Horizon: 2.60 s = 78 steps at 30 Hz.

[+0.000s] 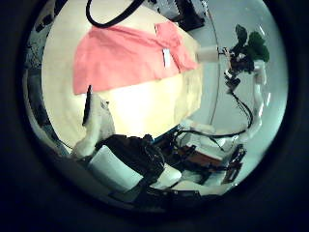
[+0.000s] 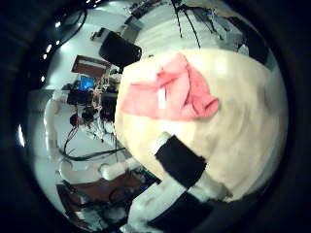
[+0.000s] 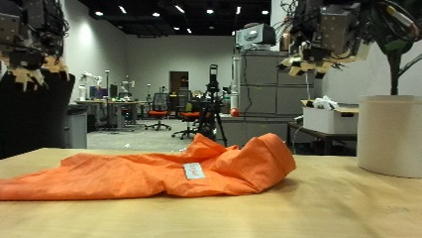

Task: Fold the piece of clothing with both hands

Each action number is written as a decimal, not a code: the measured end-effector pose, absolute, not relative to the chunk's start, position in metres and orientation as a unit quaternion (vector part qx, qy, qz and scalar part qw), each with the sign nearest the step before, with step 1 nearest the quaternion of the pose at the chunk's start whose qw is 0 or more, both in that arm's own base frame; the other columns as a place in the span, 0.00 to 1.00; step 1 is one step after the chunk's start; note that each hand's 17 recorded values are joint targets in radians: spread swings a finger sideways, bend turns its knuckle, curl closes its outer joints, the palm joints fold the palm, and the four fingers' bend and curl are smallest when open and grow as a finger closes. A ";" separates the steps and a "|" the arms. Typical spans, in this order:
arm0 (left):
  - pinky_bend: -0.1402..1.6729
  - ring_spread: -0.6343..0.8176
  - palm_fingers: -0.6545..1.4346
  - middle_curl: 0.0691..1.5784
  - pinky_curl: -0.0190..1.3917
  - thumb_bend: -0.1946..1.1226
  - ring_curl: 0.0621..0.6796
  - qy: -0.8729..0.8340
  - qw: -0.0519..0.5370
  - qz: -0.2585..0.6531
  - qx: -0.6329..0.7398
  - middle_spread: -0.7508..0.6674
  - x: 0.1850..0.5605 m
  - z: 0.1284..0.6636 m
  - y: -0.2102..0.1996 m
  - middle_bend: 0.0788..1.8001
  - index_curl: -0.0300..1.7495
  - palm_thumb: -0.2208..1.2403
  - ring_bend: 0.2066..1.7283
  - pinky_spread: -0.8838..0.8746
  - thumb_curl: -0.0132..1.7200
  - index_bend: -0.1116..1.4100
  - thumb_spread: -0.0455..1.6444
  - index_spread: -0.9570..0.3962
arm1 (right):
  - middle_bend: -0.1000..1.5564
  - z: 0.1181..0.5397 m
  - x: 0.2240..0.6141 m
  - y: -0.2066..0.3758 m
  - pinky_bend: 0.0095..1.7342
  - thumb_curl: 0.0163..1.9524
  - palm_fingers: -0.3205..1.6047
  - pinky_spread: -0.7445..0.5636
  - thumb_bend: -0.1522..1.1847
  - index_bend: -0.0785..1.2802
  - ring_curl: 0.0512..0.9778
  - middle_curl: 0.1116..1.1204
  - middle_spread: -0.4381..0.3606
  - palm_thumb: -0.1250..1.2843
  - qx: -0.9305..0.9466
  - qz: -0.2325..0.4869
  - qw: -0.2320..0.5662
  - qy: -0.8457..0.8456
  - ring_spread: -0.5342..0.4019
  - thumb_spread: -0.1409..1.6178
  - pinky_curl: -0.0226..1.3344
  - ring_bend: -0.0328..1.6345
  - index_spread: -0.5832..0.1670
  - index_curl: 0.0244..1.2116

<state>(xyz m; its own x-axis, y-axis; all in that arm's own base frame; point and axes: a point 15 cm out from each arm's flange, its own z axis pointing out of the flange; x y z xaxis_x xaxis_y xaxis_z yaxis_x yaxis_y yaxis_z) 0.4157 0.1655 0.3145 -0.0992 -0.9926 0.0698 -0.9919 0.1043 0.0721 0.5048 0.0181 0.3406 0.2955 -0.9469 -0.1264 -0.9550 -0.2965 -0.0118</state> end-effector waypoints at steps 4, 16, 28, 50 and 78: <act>0.34 0.63 0.36 0.18 0.24 0.14 0.34 -0.767 0.042 -0.011 0.640 0.60 0.402 0.298 0.131 0.11 0.24 0.61 0.20 0.66 0.28 0.18 0.80 0.71 | 0.31 0.309 0.492 0.011 0.14 0.16 0.27 0.79 0.16 0.23 0.22 0.26 0.55 0.50 -0.815 0.062 0.005 0.576 0.66 0.76 0.28 0.29 0.45 0.32; 0.31 0.65 0.36 0.18 0.22 0.13 0.32 -0.795 0.086 -0.037 0.599 0.61 0.371 0.236 0.061 0.08 0.22 0.55 0.18 0.67 0.25 0.18 0.78 0.71 | 0.24 0.213 0.485 0.029 0.10 0.18 0.28 0.75 0.10 0.19 0.19 0.23 0.53 0.53 -0.829 0.138 -0.049 0.539 0.67 0.70 0.26 0.22 0.49 0.30; 0.28 0.67 0.37 0.18 0.22 0.14 0.30 -0.796 0.085 -0.042 0.597 0.64 0.369 0.228 0.045 0.07 0.20 0.50 0.17 0.69 0.22 0.18 0.76 0.72 | 0.32 0.175 0.507 0.057 0.05 0.18 0.45 0.70 0.10 0.25 0.24 0.28 0.45 0.53 -0.842 0.121 -0.040 0.524 0.52 0.67 0.17 0.35 0.46 0.32; 0.26 0.68 0.37 0.18 0.23 0.14 0.28 -0.797 0.075 -0.046 0.598 0.64 0.372 0.235 0.053 0.07 0.19 0.51 0.17 0.68 0.20 0.18 0.75 0.72 | 0.79 0.165 0.408 0.035 0.71 0.27 0.78 0.32 0.25 0.75 0.62 0.63 0.33 0.86 -0.839 0.178 -0.060 0.510 0.31 0.77 0.44 0.78 0.35 0.66; 0.25 0.65 0.38 0.19 0.23 0.14 0.25 -0.762 0.089 -0.047 0.639 0.59 0.306 0.234 0.156 0.07 0.19 0.55 0.17 0.67 0.20 0.18 0.76 0.72 | 0.88 0.350 0.396 0.021 0.73 0.37 0.72 0.40 0.19 0.82 0.79 0.66 0.40 0.87 -0.852 0.066 -0.019 0.519 0.31 0.79 0.65 0.81 0.41 0.75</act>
<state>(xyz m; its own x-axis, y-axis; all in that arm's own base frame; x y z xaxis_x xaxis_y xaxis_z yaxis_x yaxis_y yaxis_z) 0.3061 0.1557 0.2344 -0.1668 -0.9832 0.0748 -0.9664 0.1781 0.1853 0.3965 0.0215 0.3495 0.4516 -0.8874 -0.0926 -0.8823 -0.4596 0.1019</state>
